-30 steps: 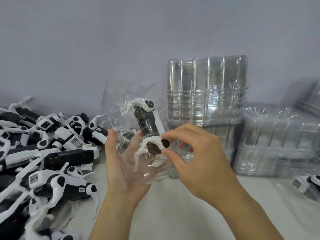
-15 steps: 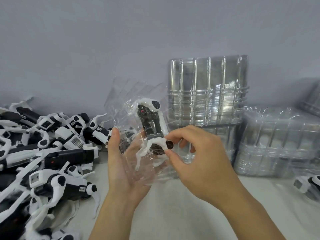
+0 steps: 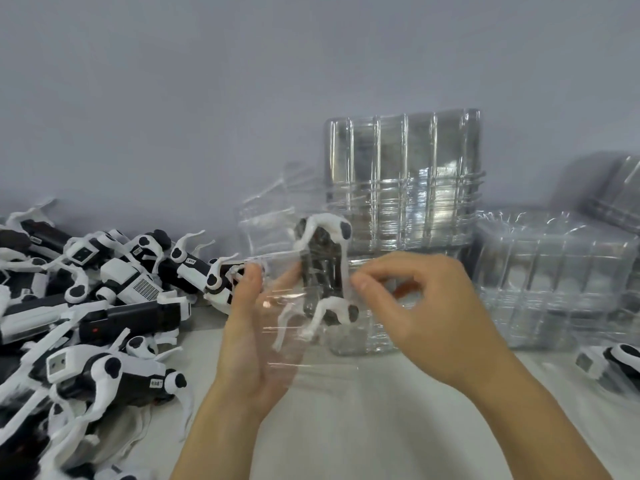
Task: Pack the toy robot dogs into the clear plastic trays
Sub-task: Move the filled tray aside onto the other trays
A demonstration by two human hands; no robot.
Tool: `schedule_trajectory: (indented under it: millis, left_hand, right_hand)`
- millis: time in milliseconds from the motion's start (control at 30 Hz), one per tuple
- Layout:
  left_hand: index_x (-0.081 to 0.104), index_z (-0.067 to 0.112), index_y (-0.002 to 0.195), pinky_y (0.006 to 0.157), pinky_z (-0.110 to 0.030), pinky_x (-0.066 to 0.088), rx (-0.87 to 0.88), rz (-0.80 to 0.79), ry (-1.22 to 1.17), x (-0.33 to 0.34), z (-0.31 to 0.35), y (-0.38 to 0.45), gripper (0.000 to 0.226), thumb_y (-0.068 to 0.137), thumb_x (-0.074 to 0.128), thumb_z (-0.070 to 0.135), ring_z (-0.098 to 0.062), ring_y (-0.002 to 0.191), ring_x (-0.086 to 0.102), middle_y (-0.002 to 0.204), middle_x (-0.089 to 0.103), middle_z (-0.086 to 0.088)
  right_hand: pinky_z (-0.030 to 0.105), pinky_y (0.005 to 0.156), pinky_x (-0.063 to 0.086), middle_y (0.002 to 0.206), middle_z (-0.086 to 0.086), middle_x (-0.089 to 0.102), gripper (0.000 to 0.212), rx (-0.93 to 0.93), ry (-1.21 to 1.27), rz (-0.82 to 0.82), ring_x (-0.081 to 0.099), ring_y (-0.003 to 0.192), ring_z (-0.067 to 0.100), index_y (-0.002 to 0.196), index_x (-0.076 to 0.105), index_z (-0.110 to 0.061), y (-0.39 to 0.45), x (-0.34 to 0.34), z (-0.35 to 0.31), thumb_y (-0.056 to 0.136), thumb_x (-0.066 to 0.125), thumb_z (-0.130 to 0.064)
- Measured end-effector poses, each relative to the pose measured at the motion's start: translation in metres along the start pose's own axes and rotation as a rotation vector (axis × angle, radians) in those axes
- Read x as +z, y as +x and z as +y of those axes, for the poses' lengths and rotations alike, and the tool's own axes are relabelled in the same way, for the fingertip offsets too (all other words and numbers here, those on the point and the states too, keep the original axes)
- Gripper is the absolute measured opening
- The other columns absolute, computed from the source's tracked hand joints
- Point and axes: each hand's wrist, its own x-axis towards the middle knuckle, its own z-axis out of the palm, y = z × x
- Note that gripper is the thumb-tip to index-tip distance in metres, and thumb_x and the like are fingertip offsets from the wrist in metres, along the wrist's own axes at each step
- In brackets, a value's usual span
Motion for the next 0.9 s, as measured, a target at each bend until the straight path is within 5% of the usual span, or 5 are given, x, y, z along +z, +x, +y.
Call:
schedule_trajectory:
  millis: [100,233,533,700,900]
  left_hand:
    - [0.078,0.018,0.111,0.075,-0.037,0.061,-0.033,-0.011,0.038,0.001,-0.004,0.002,0.085,0.044,0.088,0.07,-0.029,0.105,0.073,0.121,0.072,-0.013]
    - [0.081,0.021,0.102,0.067,-0.029,0.06,-0.048,-0.011,0.063,0.004,-0.005,0.001,0.069,0.052,0.075,0.069,-0.021,0.094,0.076,0.114,0.075,-0.007]
    - [0.082,0.016,0.098,0.061,-0.032,0.062,-0.057,-0.037,0.007,0.005,-0.005,0.0,0.066,0.053,0.077,0.065,-0.02,0.079,0.076,0.108,0.076,-0.011]
    - [0.081,0.015,0.1,0.056,-0.031,0.059,-0.087,-0.091,-0.033,0.005,-0.003,-0.003,0.084,0.033,0.094,0.063,-0.025,0.075,0.076,0.106,0.077,-0.012]
    - [0.079,0.022,0.11,0.065,-0.038,0.062,-0.108,-0.033,0.025,0.002,-0.004,-0.003,0.071,0.057,0.074,0.069,-0.028,0.078,0.071,0.111,0.075,-0.014]
  right_hand:
    - [0.013,0.072,0.052,0.084,-0.02,0.071,0.013,0.034,0.066,0.158,0.068,0.082,0.002,0.097,0.074,-0.032,0.003,-0.003,0.002,0.088,0.073,-0.023]
    - [0.011,0.07,0.052,0.092,-0.02,0.071,0.028,0.005,0.117,0.198,0.069,0.086,0.003,0.112,0.072,-0.035,0.004,-0.001,0.0,0.09,0.073,-0.018]
    - [0.009,0.068,0.051,0.089,-0.021,0.072,0.033,-0.063,0.054,0.248,0.068,0.085,0.001,0.111,0.072,-0.037,0.005,0.004,-0.005,0.088,0.076,-0.014]
    - [0.009,0.068,0.051,0.091,-0.022,0.071,0.025,-0.079,0.019,0.271,0.067,0.085,0.0,0.113,0.074,-0.03,0.005,0.009,-0.008,0.091,0.071,-0.018]
    - [0.008,0.069,0.05,0.094,-0.017,0.072,0.025,-0.059,0.002,0.275,0.067,0.086,0.0,0.116,0.074,-0.027,0.005,0.01,-0.01,0.093,0.068,-0.019]
